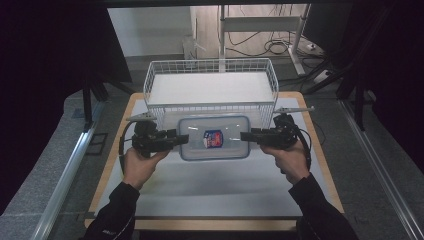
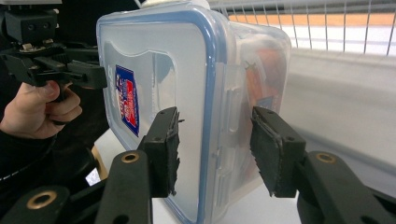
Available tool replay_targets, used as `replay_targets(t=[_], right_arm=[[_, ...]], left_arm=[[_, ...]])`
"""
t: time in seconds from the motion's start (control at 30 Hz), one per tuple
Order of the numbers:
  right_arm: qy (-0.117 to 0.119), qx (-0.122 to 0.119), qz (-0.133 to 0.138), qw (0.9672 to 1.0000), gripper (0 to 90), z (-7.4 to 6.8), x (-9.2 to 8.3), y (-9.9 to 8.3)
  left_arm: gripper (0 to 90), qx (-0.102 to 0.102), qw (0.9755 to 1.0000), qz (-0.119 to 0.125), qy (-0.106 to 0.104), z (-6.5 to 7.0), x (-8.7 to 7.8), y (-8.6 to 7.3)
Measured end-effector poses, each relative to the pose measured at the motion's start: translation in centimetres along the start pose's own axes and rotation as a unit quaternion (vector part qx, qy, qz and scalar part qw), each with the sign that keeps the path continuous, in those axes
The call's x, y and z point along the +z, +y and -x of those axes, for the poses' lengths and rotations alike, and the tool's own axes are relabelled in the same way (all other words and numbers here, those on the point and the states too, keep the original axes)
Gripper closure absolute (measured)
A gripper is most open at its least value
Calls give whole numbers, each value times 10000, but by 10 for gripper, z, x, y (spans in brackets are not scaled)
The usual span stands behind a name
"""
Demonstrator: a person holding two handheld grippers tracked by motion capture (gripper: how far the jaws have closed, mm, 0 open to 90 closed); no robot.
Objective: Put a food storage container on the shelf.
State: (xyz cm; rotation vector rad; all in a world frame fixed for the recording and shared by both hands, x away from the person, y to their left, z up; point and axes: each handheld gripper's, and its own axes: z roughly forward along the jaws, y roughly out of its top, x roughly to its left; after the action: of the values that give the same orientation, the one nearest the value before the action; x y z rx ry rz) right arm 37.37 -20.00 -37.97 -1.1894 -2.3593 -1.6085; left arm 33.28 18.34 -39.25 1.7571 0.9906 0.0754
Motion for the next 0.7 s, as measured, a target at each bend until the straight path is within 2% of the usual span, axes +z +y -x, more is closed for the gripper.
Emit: replay_targets(t=[0.23,0.53,0.7], right_arm=[[11,-42,72,10000,532,0,1,28],[12,-21,78,10000,531,1,4,59],[-16,-81,188,9998,529,1,4,80]], left_arm=[[488,60,10000,24,17,-7,-6,29],[488,40,10000,83,20,-16,-9,56],[488,88,9998,175,18,-20,-13,73]])
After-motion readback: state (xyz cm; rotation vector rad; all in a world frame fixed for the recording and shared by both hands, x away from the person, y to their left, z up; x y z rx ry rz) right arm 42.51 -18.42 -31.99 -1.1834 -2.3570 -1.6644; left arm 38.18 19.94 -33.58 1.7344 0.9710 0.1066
